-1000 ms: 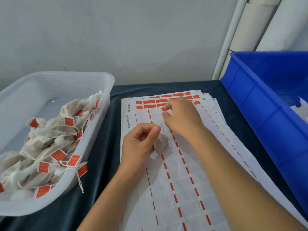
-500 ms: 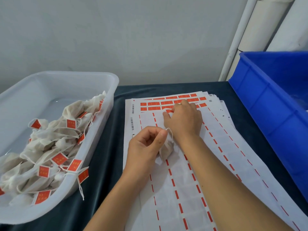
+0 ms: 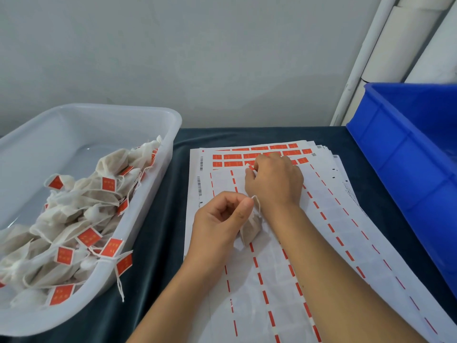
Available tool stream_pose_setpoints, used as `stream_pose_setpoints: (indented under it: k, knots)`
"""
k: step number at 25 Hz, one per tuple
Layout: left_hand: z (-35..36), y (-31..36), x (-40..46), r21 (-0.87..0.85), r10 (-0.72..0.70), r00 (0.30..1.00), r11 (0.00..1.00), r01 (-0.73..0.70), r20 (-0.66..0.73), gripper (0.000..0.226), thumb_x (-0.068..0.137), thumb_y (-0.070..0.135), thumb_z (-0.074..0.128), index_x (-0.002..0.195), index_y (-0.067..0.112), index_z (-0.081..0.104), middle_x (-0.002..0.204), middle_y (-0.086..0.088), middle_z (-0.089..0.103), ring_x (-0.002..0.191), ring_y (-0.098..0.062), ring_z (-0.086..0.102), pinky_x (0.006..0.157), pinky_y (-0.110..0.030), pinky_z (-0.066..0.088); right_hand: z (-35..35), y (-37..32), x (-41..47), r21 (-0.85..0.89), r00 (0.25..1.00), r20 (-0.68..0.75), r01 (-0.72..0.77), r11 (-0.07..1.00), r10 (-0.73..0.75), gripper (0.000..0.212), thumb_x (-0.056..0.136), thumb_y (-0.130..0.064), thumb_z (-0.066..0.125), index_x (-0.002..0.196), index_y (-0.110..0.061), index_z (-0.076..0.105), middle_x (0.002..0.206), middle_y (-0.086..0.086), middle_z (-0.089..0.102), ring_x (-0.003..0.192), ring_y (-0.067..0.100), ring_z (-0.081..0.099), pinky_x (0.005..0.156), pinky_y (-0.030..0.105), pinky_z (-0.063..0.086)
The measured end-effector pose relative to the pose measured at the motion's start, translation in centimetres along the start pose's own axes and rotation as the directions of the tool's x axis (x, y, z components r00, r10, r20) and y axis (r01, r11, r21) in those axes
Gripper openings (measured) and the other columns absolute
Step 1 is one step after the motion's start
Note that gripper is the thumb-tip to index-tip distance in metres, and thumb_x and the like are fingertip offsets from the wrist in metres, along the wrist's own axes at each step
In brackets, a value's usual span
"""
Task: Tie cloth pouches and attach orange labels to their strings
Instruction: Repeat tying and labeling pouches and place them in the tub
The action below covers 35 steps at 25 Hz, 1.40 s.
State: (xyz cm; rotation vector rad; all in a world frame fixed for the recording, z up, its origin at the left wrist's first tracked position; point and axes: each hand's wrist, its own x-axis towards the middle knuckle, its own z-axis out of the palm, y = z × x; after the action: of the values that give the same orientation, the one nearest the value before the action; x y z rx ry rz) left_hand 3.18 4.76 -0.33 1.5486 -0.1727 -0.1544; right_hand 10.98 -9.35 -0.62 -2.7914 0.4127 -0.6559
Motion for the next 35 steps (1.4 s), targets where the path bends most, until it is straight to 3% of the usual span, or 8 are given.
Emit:
stream_pose_setpoints:
  k: [3, 11, 14, 18, 26, 35]
  knots:
    - [0.0, 0.0, 0.0, -0.002, -0.007, 1.0, 1.0, 0.007, 0.0, 0.022, 0.085, 0.054, 0.067, 0.085, 0.033, 0.075, 0.092, 0.006, 0.076, 0.088, -0.014, 0.071, 0.088, -0.036, 0.062, -0.1, -0.2, 0.1, -0.023, 1.0, 0.002, 0.019, 1.0, -0.019, 0.034, 0.097, -0.05, 0.056, 0.108, -0.022, 0.07, 0.108, 0.001, 0.072, 0.087, 0.017, 0.061, 0.082, 0.03, 0.051]
    - [0.0, -0.1, 0.1, 0.0, -0.019, 1.0, 1.0, 0.019, -0.001, 0.024, 0.083, 0.058, 0.067, 0.086, 0.035, 0.075, 0.09, 0.008, 0.075, 0.087, -0.01, 0.071, 0.087, -0.033, 0.061, -0.4, -0.2, 0.5, 0.066, 0.999, 0.024, -0.049, 0.997, 0.047, 0.028, 0.097, -0.045, 0.06, 0.08, -0.023, 0.065, 0.08, -0.005, 0.066, 0.059, 0.01, 0.051, 0.059, 0.017, 0.039]
    - [0.0, -0.2, 0.2, 0.013, -0.017, 1.0, 1.0, 0.017, -0.009, 0.027, 0.083, 0.06, 0.066, 0.087, 0.034, 0.075, 0.091, 0.008, 0.075, 0.088, -0.011, 0.071, 0.087, -0.034, 0.062, -0.5, 0.1, 0.8, 0.124, 0.995, 0.058, -0.092, 0.988, 0.085, 0.03, 0.096, -0.043, 0.063, 0.075, -0.023, 0.066, 0.074, -0.006, 0.066, 0.06, 0.011, 0.055, 0.06, 0.018, 0.045]
    - [-0.1, -0.4, 0.3, 0.017, -0.027, 1.0, 0.999, 0.027, -0.009, 0.028, 0.083, 0.06, 0.067, 0.088, 0.033, 0.075, 0.093, 0.009, 0.075, 0.091, -0.008, 0.071, 0.086, -0.034, 0.062, -0.7, 0.4, 1.1, 0.229, 0.984, 0.103, -0.166, 0.959, 0.146, 0.035, 0.095, -0.045, 0.065, 0.067, -0.024, 0.064, 0.066, -0.008, 0.063, 0.056, 0.011, 0.058, 0.056, 0.016, 0.038]
    - [0.0, -0.2, 0.1, 0.012, -0.043, 0.999, 0.999, 0.043, -0.01, 0.026, 0.084, 0.058, 0.067, 0.088, 0.033, 0.075, 0.093, 0.008, 0.075, 0.092, -0.012, 0.071, 0.091, -0.04, 0.062, -0.8, 0.3, 0.7, 0.222, 0.993, 0.048, -0.118, 0.968, 0.11, 0.033, 0.096, -0.04, 0.063, 0.067, -0.025, 0.06, 0.066, -0.01, 0.06, 0.055, 0.011, 0.055, 0.054, 0.015, 0.034]
    - [0.0, 0.1, 0.1, -0.002, -0.065, 0.998, 0.998, 0.065, -0.021, 0.026, 0.083, 0.058, 0.069, 0.087, 0.033, 0.076, 0.095, 0.008, 0.076, 0.095, -0.01, 0.072, 0.093, -0.045, 0.062, -0.6, 0.7, 1.3, 0.197, 0.995, 0.03, -0.097, 0.976, 0.093, 0.022, 0.098, -0.038, 0.061, 0.08, -0.026, 0.066, 0.077, -0.008, 0.064, 0.06, 0.011, 0.055, 0.055, 0.014, 0.036]
